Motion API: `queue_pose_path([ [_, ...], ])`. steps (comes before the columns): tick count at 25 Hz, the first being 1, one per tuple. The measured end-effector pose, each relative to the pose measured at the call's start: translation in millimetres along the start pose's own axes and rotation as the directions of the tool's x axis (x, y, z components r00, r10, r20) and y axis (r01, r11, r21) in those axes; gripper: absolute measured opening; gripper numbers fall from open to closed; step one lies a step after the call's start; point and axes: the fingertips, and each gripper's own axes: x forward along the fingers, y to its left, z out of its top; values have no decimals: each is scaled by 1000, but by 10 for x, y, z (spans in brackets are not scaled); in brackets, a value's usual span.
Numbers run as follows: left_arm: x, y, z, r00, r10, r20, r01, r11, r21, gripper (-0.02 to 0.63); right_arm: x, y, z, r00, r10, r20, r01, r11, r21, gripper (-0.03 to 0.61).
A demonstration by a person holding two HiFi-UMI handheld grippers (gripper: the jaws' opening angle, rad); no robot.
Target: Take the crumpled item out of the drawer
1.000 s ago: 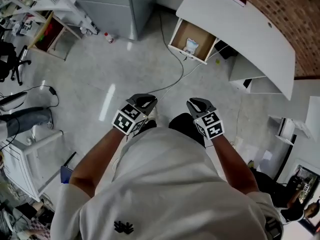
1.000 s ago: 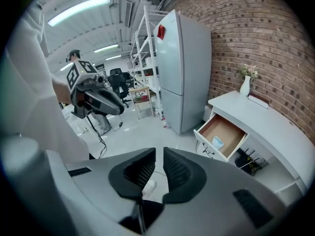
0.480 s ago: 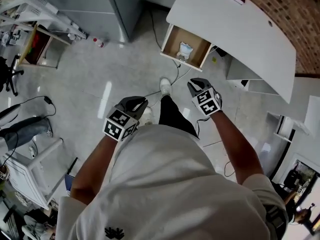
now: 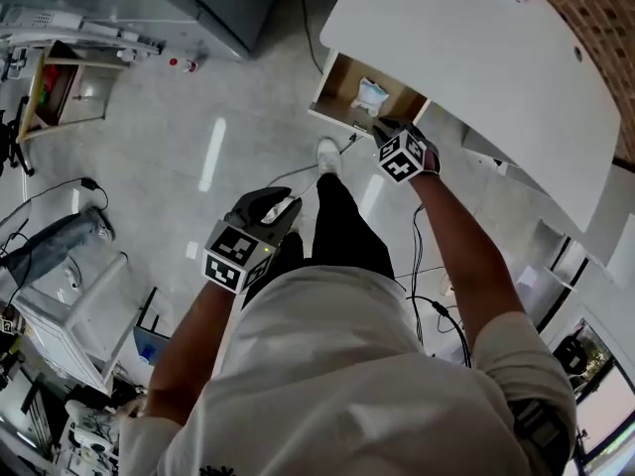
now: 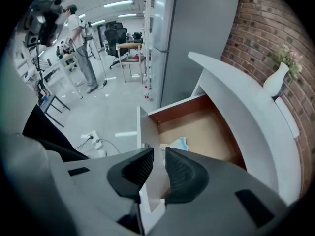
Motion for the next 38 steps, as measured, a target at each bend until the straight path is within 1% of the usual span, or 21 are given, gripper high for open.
queue_pose_path([
  [4,326,174,100,1000,-2,-15,2,1000,-28,100,618,-202,-150,998,24,-54,-26,999,-47,100],
  [7,483,305,101,1000,3,-28,-4,999,-44,97,991,-303,-245,996,33,-86,-38,998,-59,100],
  [11,598,454,56,999,18,-48,-21,998,-56,97,1352,-421,-324,993,33,-111,-39,998,-57,98],
  [16,682,559,17,997,38,-60,-43,995,-86,97,1675,-478,-471,987,54,-154,-69,994,-90,100],
  [22,761,610,-35,997,48,-60,-55,992,-116,97,1948,-491,-599,976,68,-208,-97,986,-133,98],
  [25,749,657,-106,996,60,-64,-68,989,-132,97,2051,-476,-645,972,59,-226,-93,986,-142,90],
  [26,742,673,-128,996,65,-66,-74,988,-135,97,2069,-483,-651,972,51,-229,-86,986,-146,78],
  [28,728,702,-158,995,75,-67,-84,986,-143,97,2084,-506,-643,972,40,-232,-76,986,-149,70],
  [31,701,720,-179,994,85,-65,-94,984,-152,94,2071,-535,-614,974,28,-227,-62,987,-146,40],
  [34,652,699,-183,994,86,-61,-94,984,-151,94,1997,-581,-559,977,2,-213,-32,989,-141,34],
  [38,595,635,-159,996,79,-47,-85,987,-137,92,1847,-548,-485,979,17,-203,-44,990,-131,32],
])
